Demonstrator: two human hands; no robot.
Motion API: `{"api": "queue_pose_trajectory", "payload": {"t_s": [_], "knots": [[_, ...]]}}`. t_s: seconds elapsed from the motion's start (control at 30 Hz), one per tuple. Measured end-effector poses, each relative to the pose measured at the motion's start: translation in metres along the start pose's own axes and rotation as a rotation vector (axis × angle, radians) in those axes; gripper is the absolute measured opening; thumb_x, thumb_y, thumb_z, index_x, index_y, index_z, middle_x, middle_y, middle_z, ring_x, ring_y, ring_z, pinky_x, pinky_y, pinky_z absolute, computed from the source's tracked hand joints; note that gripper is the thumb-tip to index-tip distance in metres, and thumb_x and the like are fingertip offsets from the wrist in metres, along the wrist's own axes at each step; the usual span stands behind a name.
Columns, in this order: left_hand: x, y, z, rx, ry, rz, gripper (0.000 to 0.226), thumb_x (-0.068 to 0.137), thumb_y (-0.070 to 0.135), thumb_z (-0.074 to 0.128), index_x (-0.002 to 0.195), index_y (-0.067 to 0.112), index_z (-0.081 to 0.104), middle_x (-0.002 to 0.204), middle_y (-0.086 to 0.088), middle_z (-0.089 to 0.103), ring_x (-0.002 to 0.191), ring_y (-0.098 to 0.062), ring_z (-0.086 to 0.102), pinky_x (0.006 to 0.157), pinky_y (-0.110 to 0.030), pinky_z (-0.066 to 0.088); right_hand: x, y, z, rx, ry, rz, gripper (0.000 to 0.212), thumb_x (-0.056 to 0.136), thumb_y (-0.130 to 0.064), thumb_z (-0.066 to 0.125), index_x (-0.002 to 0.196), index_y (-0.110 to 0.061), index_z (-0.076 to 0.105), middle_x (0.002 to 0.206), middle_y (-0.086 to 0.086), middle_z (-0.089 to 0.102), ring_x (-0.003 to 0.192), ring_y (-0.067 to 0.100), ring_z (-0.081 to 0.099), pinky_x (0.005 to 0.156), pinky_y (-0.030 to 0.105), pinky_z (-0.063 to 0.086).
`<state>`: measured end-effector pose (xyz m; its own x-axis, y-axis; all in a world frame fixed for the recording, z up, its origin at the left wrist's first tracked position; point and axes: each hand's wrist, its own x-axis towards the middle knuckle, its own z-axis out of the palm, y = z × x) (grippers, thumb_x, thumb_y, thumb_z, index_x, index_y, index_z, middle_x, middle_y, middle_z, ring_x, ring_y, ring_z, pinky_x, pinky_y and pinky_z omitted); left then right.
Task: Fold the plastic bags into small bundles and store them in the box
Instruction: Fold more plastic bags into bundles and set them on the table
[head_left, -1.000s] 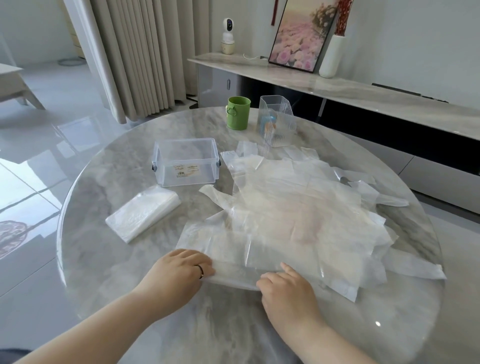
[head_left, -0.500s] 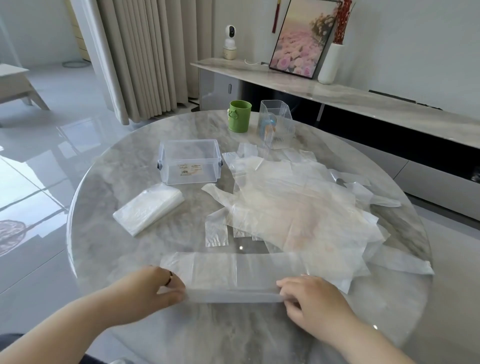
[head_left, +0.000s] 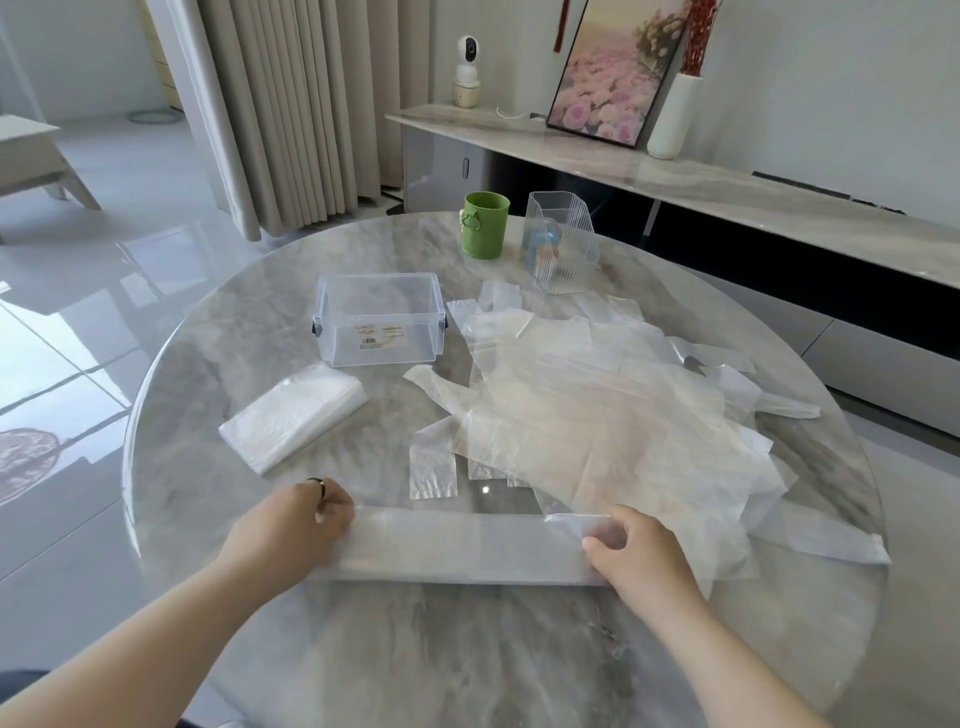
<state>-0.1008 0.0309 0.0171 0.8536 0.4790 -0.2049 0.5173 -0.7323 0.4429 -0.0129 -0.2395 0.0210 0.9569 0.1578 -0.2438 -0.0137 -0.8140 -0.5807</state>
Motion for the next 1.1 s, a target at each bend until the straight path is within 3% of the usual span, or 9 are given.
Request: {"api": "queue_pose_trajectory", "payload": {"t_s": [0.1,0.17,0.27,0.37,0.63,0.73,0.83,0.97,1.1], "knots": [[-0.008,0.014,0.0,0.121,0.251,0.167,0.028,0.094,0.031,0.046,0.119,0.025,0.056,0.106,0.004,0.055,0.106,-0.018,0.054,0.085,-0.024,0.036,-0.003,-0.005,0.0,-0.061,0.018,-0.025,0.006,0.086,-0.015,0.054,0.08,-0.017,0.052,0.082,-0.002,0.058,0.078,0.017,0.051,0.061,0.024,0.033],[-0.016,0.022,0.008,0.16,0.379,0.414,0.038,0.095,0.039,0.034,0.109,0.02,0.064,0.1,-0.001,0.066,0.098,-0.018,0.057,0.084,-0.024,0.032,-0.004,-0.008,0.001,-0.077,0.025,-0.022,0.009,0.086,-0.015,0.053,0.081,-0.021,0.05,0.082,-0.004,0.058,0.08,0.015,0.051,0.062,0.023,0.033],[-0.031,0.033,0.032,0.288,0.257,0.664,0.054,0.098,0.044,0.008,0.112,0.022,0.056,0.103,0.002,0.07,0.104,-0.013,0.051,0.099,-0.025,0.022,-0.004,-0.009,0.001,-0.084,0.038,-0.019,0.01,0.086,-0.014,0.053,0.082,-0.022,0.049,0.082,-0.006,0.056,0.079,0.014,0.05,0.06,0.024,0.031],[-0.033,0.036,0.049,0.443,0.061,0.647,0.071,0.099,0.041,0.001,0.109,0.02,0.068,0.111,0.002,0.069,0.107,-0.014,0.063,0.107,-0.028,0.01,-0.003,-0.009,0.001,-0.088,0.034,-0.035,0.008,0.087,-0.014,0.051,0.086,-0.022,0.05,0.084,-0.007,0.054,0.079,0.013,0.048,0.057,0.023,0.029],[-0.021,0.024,0.06,0.543,-0.018,0.587,0.07,0.099,0.043,0.003,0.106,0.022,0.07,0.114,0.005,0.067,0.105,-0.011,0.064,0.107,-0.025,0.009,-0.004,-0.006,0.006,-0.182,0.032,-0.064,0.032,0.091,-0.011,0.043,0.121,-0.017,0.047,0.07,-0.019,0.035,0.09,0.013,0.05,0.07,0.019,0.031],[-0.021,0.024,0.062,0.554,0.007,0.591,0.07,0.099,0.043,0.003,0.108,0.023,0.069,0.116,0.005,0.066,0.106,-0.011,0.063,0.107,-0.026,0.008,-0.007,-0.01,0.002,-0.249,0.087,-0.083,0.041,0.093,-0.016,0.042,0.134,-0.019,0.034,0.105,-0.011,0.055,0.112,0.017,0.051,0.081,0.023,0.037],[-0.021,0.024,0.061,0.547,0.03,0.596,0.07,0.099,0.041,0.003,0.108,0.023,0.069,0.116,0.005,0.066,0.106,-0.01,0.063,0.107,-0.026,0.009,-0.008,-0.011,-0.003,-0.474,0.158,-0.064,0.05,0.092,-0.02,0.046,0.138,-0.02,0.027,0.134,-0.001,0.044,0.122,0.019,0.042,0.096,0.026,0.034],[-0.022,0.024,0.062,0.515,0.041,0.595,0.068,0.1,0.038,0.003,0.107,0.023,0.07,0.115,0.006,0.067,0.114,-0.009,0.056,0.107,-0.025,0.009,-0.01,-0.011,0.016,-0.423,0.368,-0.352,0.069,0.054,0.001,0.077,0.114,-0.011,0.045,0.114,0.015,0.064,0.111,0.028,0.047,0.102,0.033,0.031],[-0.022,0.024,0.063,0.51,0.021,0.591,0.069,0.099,0.039,0.003,0.108,0.021,0.069,0.116,0.003,0.067,0.116,-0.011,0.053,0.107,-0.025,0.009,-0.033,-0.025,0.058,-0.512,0.104,-0.592,0.05,0.075,-0.035,0.039,0.12,-0.014,0.044,0.125,0.005,0.062,0.12,0.017,0.041,0.108,0.026,0.011]]}}
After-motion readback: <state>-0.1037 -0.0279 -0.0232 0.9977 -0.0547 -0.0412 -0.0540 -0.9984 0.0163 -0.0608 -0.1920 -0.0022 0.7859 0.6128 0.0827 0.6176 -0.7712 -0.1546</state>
